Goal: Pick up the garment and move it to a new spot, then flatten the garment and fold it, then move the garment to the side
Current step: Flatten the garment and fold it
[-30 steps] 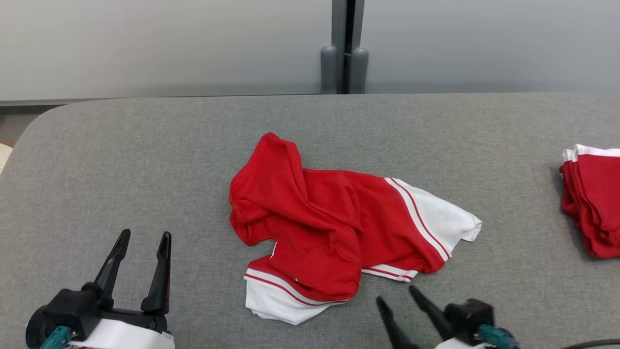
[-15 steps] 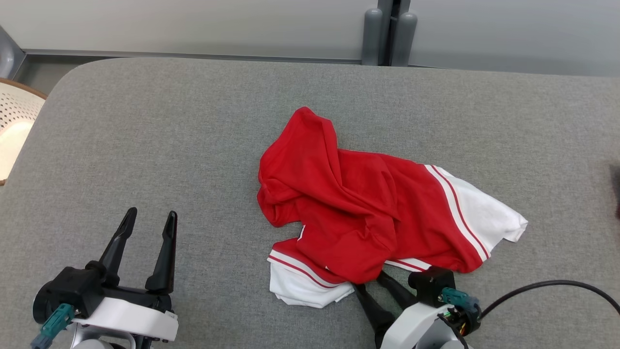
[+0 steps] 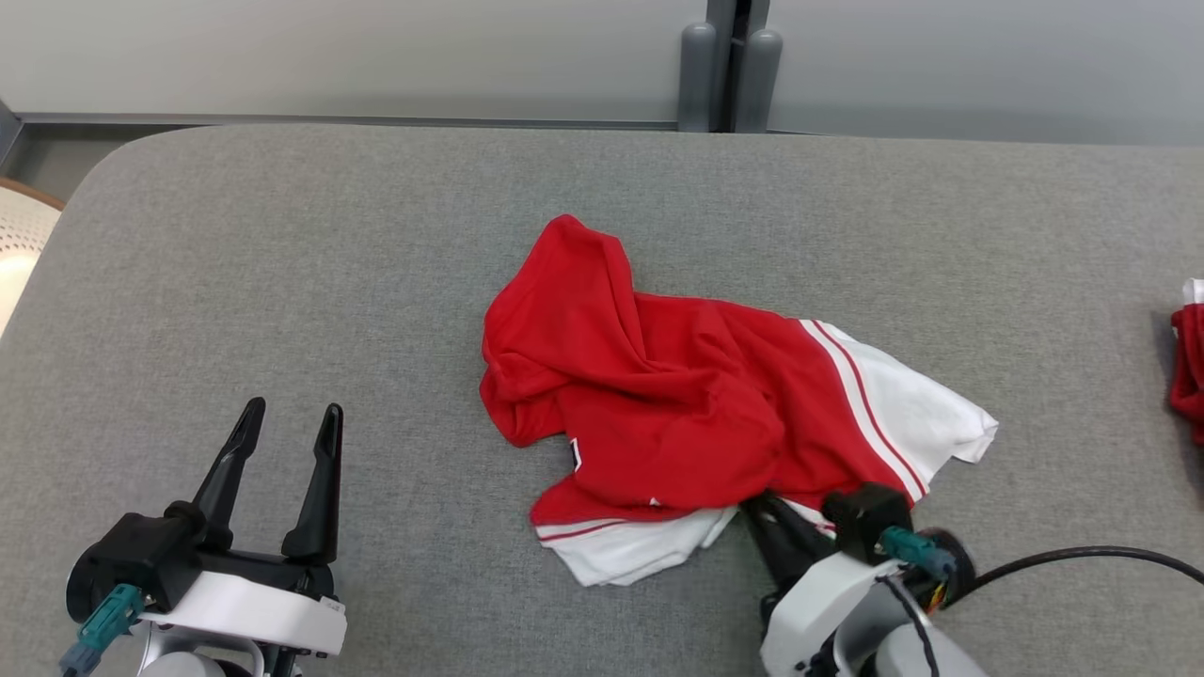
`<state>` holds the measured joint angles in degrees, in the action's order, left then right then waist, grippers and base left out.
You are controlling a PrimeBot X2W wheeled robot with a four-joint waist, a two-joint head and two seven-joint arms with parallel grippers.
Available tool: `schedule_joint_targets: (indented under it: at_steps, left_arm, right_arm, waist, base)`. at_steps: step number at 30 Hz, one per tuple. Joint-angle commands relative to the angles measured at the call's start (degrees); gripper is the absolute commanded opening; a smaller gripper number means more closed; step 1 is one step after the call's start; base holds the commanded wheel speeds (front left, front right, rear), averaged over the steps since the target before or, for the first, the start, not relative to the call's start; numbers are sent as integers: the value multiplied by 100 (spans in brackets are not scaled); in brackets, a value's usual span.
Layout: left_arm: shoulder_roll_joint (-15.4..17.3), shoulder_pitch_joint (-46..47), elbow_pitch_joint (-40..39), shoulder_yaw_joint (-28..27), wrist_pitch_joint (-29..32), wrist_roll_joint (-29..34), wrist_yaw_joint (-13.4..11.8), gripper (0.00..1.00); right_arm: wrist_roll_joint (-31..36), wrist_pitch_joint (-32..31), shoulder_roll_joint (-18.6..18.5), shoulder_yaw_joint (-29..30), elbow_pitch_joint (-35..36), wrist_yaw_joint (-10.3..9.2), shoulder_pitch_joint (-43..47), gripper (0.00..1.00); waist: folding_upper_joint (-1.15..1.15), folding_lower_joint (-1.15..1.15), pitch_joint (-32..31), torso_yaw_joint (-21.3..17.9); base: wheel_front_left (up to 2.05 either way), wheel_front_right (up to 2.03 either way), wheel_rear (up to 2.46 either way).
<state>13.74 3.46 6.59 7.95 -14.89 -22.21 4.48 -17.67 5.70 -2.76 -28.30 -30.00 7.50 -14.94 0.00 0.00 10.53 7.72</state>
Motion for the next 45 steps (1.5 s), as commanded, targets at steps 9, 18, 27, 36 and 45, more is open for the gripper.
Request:
schedule_joint_targets:
  at_steps: [9,18,27,36,45]
  left_arm:
    - [-41,-30,-39,-123,-35,59,-16,100]
    - [-139,51,-21,-162,-32,94,65,100]
    - [-192,67,21,-219,-33,105,158,100]
    - [-127,52,83,-235,-33,163,200,100]
    - [-61,-207,145,-305,-34,243,101,100]
  right_arm:
    - [1942,-1224,-134,1364,2006,-2,237,0]
    - [2451,-1935,-652,1531,3365,-2,-275,0]
    - [2185,-1835,-123,1234,2664,-2,967,0]
    - [1302,-993,-21,1343,2361,-2,1515,100]
    - [953,-395,-19,1899,3183,-2,1813,100]
  waist:
    - [0,0,-36,-193]
    - [0,0,-34,-224]
    - [0,0,86,-205]
    - [0,0,46,-330]
    - [0,0,-281,-445]
  base:
    - [0,0,0]
    - [0,0,0]
    - [0,0,0]
    - [0,0,0]
    - [0,0,0]
